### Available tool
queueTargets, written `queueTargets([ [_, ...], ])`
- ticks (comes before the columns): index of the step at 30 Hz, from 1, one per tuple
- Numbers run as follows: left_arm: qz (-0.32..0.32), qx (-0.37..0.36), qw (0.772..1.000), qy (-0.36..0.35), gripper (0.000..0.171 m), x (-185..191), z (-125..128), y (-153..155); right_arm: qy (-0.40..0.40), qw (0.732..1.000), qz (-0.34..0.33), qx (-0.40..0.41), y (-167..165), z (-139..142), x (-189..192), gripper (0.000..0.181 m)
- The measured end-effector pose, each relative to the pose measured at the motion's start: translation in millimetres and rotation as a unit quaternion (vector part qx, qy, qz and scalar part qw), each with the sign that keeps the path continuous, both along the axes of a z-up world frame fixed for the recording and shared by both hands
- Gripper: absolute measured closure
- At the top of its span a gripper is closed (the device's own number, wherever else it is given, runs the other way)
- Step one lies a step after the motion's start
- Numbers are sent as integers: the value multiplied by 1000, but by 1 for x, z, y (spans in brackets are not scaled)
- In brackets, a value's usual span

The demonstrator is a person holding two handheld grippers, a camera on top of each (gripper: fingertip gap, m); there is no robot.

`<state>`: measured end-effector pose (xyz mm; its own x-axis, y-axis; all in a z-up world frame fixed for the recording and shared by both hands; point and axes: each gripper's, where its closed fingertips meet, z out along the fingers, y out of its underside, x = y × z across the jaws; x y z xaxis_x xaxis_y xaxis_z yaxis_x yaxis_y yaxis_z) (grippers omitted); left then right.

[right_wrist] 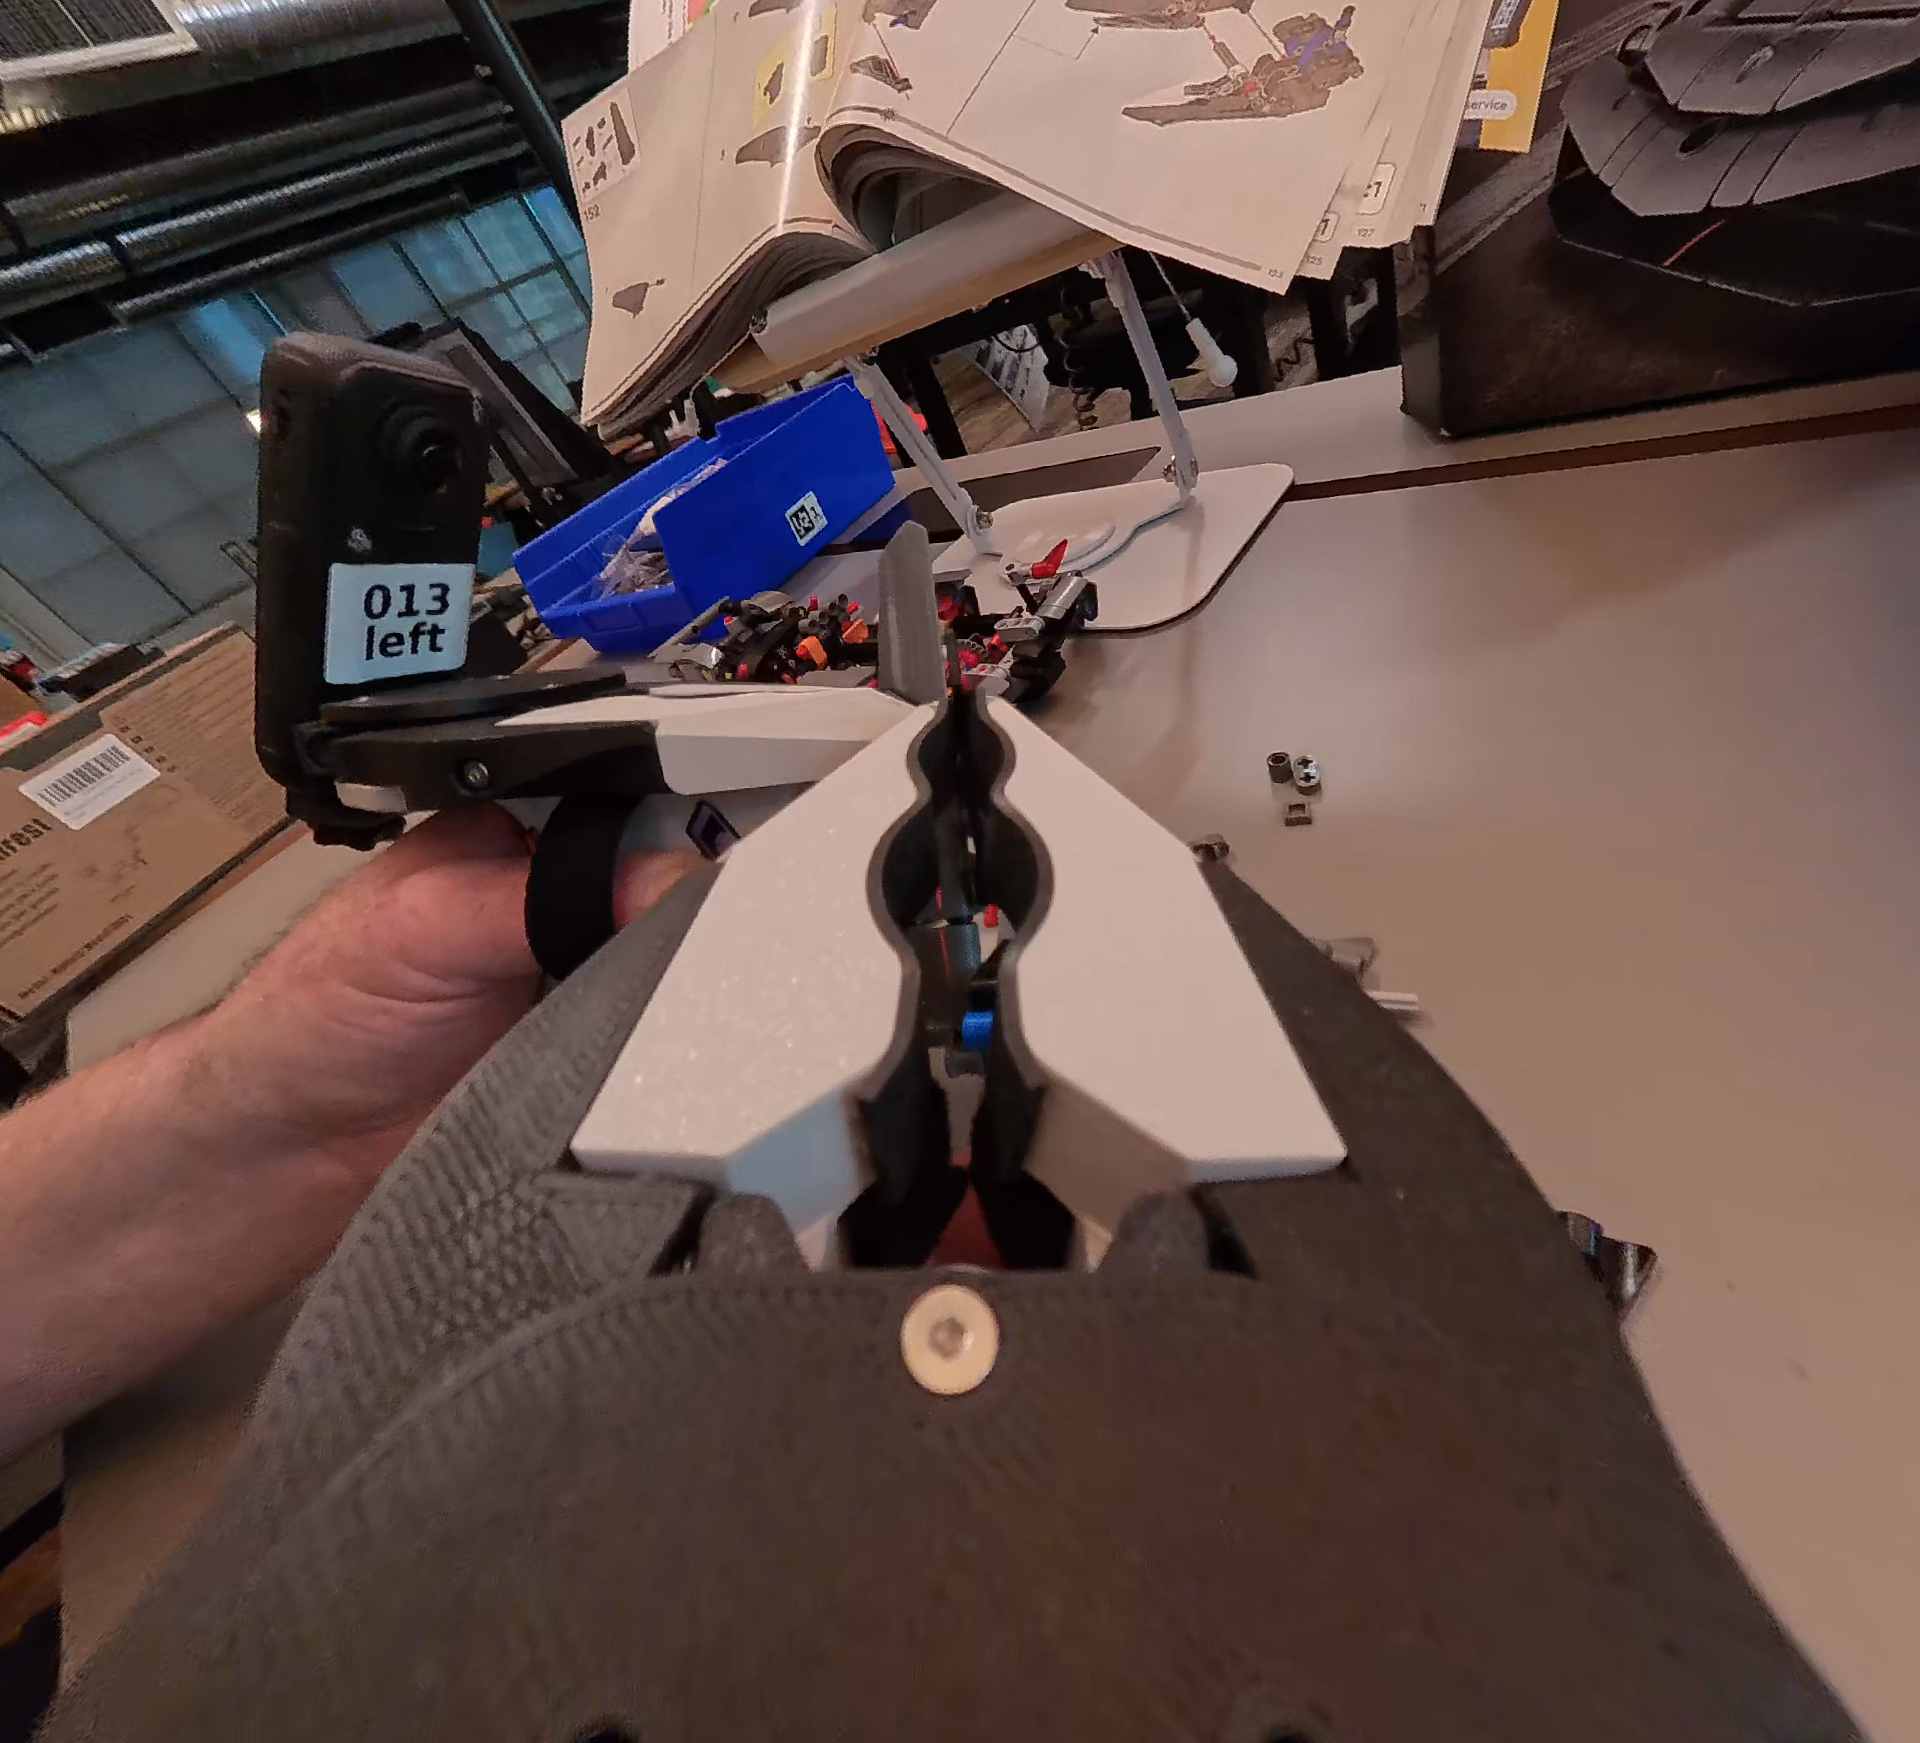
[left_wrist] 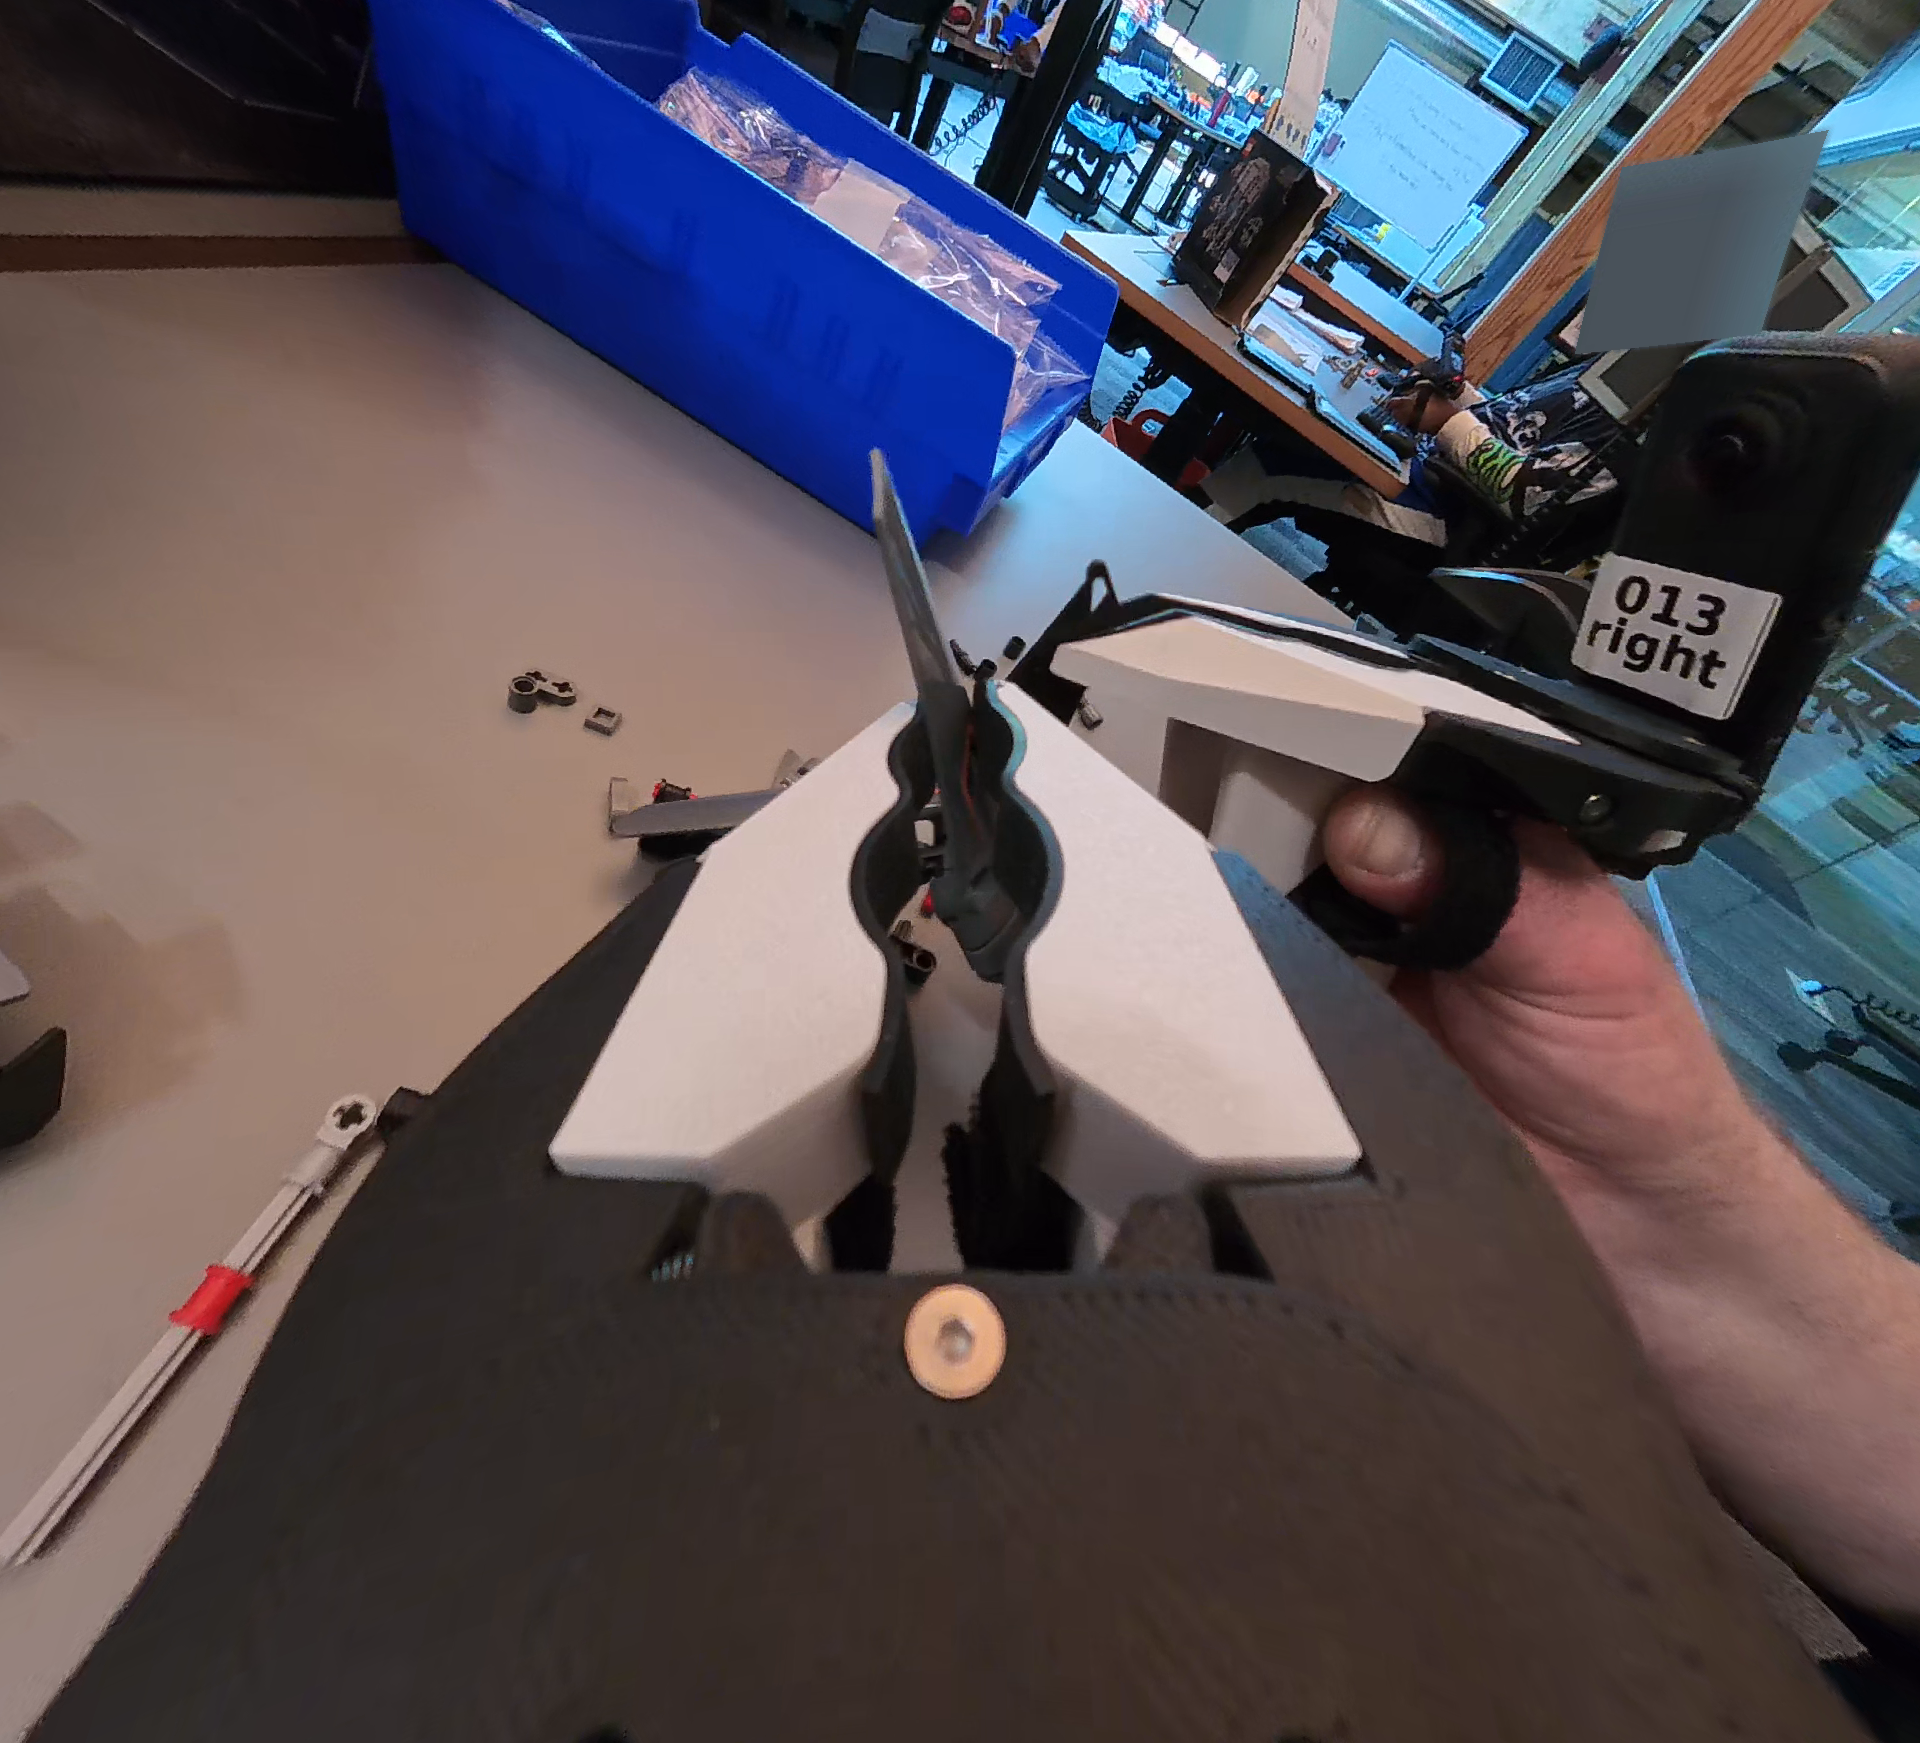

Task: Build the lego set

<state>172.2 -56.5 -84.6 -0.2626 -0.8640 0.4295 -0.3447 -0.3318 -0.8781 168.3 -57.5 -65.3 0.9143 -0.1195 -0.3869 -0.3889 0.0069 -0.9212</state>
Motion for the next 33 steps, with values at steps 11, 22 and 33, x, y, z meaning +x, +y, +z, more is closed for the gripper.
queueTargets([
  [11,-26,-54,998,10,166,0,-3,-1,19,1000,11,7,0,-4,3,181],
  [22,-58,-68,996,-3,150,-4,0,-6,24,1000,15,6,0,-7,3,181],
  [33,-56,-63,996,-12,168,-4,5,4,24,1000,18,8,2,-6,2,181],
])
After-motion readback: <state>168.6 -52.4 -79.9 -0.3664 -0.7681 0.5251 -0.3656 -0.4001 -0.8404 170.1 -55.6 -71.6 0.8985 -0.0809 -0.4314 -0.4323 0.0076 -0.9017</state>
